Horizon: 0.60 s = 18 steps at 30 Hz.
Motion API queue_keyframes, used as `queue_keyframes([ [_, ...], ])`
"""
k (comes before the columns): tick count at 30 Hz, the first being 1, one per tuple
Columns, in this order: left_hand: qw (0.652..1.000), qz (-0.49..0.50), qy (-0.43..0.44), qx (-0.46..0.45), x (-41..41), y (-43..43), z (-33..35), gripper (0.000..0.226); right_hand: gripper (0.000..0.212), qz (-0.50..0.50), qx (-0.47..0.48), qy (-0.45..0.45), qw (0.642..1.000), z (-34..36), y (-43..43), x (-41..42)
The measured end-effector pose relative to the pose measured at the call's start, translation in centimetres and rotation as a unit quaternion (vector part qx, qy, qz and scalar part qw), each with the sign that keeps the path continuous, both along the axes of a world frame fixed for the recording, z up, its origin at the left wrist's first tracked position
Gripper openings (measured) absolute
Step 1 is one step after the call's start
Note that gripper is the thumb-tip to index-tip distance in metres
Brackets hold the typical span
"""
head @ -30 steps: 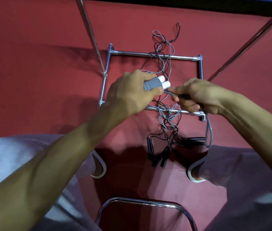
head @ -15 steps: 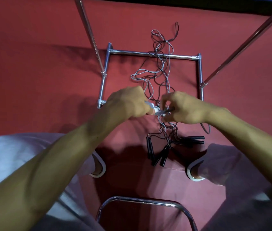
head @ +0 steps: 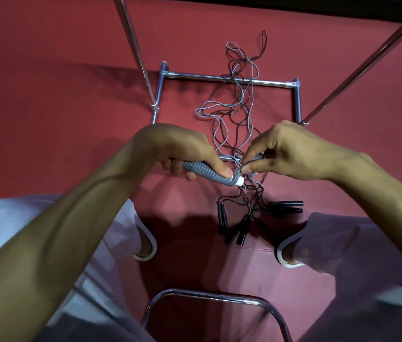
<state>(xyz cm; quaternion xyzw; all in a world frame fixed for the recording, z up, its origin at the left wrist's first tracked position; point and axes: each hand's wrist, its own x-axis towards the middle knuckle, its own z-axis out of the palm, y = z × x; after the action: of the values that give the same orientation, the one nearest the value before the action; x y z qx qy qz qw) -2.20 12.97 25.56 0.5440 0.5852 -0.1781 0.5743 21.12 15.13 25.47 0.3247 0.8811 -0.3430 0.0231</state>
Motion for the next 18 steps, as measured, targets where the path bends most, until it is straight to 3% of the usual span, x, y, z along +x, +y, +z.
queue_keyframes([
  [4,0.997,-0.012,-0.071,-0.035,-0.2,-0.2,0.4,0.047,0.011,-0.033,-0.138,0.093,0.986,1.0,0.4,0.4],
  [8,0.98,-0.002,-0.191,-0.051,-0.8,-0.3,0.7,0.07,0.018,-0.066,-0.227,0.179,0.955,1.0,1.0,0.6],
  [13,0.953,0.019,-0.298,-0.043,-1.0,-0.5,2.1,0.061,0.024,-0.148,-0.419,0.286,0.849,-0.1,1.1,0.6],
  [15,0.948,0.021,-0.317,-0.022,-1.0,-0.6,2.6,0.053,0.028,-0.152,-0.44,0.294,0.835,-0.5,1.1,0.4],
  [18,0.943,0.029,-0.33,0.015,-1.1,-0.6,3.0,0.06,0.036,-0.164,-0.446,0.308,0.825,-0.7,1.1,0.4],
])
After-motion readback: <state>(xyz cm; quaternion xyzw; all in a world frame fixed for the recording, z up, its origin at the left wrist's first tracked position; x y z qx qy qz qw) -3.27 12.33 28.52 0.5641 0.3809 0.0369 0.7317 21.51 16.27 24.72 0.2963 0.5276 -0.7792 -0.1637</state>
